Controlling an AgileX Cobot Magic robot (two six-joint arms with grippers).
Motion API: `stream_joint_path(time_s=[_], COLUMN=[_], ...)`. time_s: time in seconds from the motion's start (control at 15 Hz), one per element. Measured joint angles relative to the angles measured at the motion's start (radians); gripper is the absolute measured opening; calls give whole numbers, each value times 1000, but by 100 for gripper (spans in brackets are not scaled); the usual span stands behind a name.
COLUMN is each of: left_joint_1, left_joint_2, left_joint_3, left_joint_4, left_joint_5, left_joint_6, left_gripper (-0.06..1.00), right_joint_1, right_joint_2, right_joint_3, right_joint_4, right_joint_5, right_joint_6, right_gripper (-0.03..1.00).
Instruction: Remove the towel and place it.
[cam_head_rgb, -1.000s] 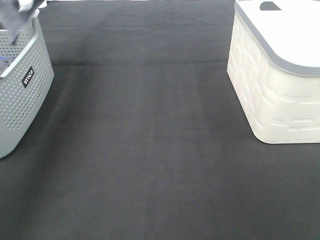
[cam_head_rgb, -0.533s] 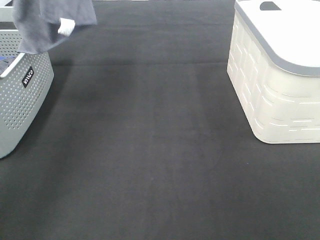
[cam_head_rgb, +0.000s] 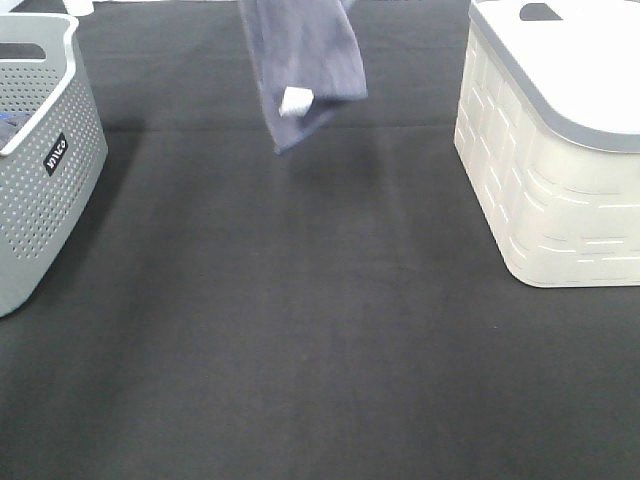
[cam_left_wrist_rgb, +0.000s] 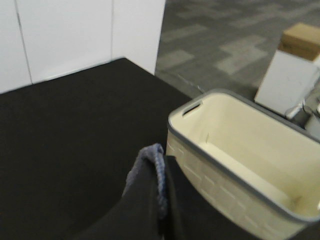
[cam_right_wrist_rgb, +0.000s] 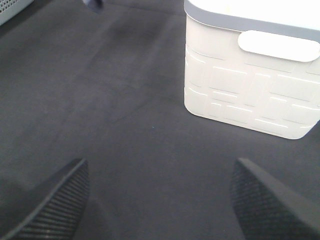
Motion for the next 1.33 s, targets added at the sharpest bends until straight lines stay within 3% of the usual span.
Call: stream_joint_path(time_s=[0.2, 0.4, 0.6, 0.67, 0.87, 1.0, 1.07, 1.27, 1.33], left_joint_1=[0, 0, 0, 0, 0, 0, 0, 0, 0], left_joint_2=[18, 25, 28, 28, 28, 23, 12, -50, -69], left_joint_3=[0, 0, 0, 8, 90, 176, 220, 345, 373], left_joint_4=[-6, -26, -63, -67, -63, -58, -52, 19, 42], left_joint_5=[183, 301, 316, 316, 317, 317, 317, 316, 316], left_joint_6=[166, 365, 484, 514, 588, 640, 665, 717, 747], left_gripper=[0, 0, 0, 0, 0, 0, 0, 0, 0], right_joint_1=[0, 0, 0, 0, 0, 0, 0, 0, 0], right_joint_2=[0, 14, 140, 191, 383, 543, 646, 933, 1060], right_joint_3=[0, 0, -12, -12, -18, -20, -20, -20, -20], right_joint_4=[3, 44, 152, 187, 280, 392, 501, 895, 1142], right_joint_5=[0, 0, -25, -70, -353, -501, -564, -678, -705], right_joint_6=[0, -3, -85, -128, -264, -431, -550, -1082, -1382], right_gripper=[76, 76, 76, 76, 76, 74, 73, 73, 72])
